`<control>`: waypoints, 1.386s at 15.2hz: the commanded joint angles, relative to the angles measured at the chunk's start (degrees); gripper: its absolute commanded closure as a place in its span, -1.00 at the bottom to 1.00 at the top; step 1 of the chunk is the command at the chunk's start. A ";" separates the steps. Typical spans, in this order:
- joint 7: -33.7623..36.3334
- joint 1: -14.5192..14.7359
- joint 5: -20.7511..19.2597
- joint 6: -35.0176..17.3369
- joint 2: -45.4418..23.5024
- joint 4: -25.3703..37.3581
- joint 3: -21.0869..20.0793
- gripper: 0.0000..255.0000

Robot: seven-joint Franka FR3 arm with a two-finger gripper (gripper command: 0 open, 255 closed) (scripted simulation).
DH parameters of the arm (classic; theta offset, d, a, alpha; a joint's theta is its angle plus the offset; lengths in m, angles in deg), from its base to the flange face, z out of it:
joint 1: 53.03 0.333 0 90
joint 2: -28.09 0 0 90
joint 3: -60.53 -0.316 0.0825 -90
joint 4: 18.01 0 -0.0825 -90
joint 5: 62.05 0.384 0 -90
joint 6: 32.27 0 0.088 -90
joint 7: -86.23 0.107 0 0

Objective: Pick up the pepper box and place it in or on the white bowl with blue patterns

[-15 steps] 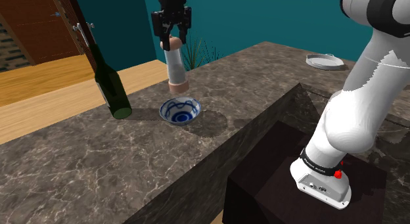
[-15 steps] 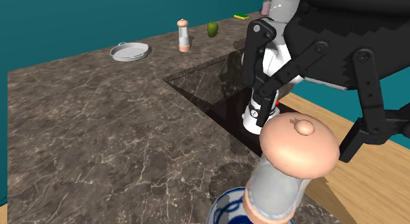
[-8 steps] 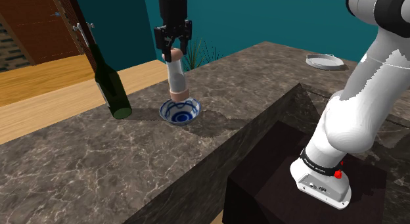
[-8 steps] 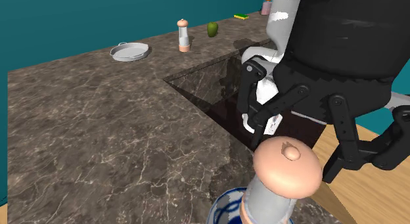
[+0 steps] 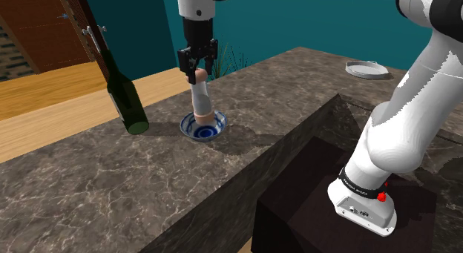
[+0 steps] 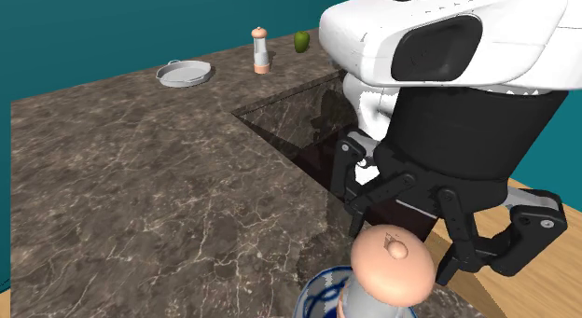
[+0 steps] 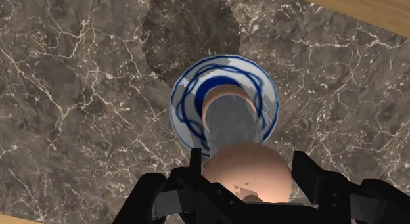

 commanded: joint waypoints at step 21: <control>0.00 -0.02 0.00 4.54 0.01 4.58 0.02 -1.00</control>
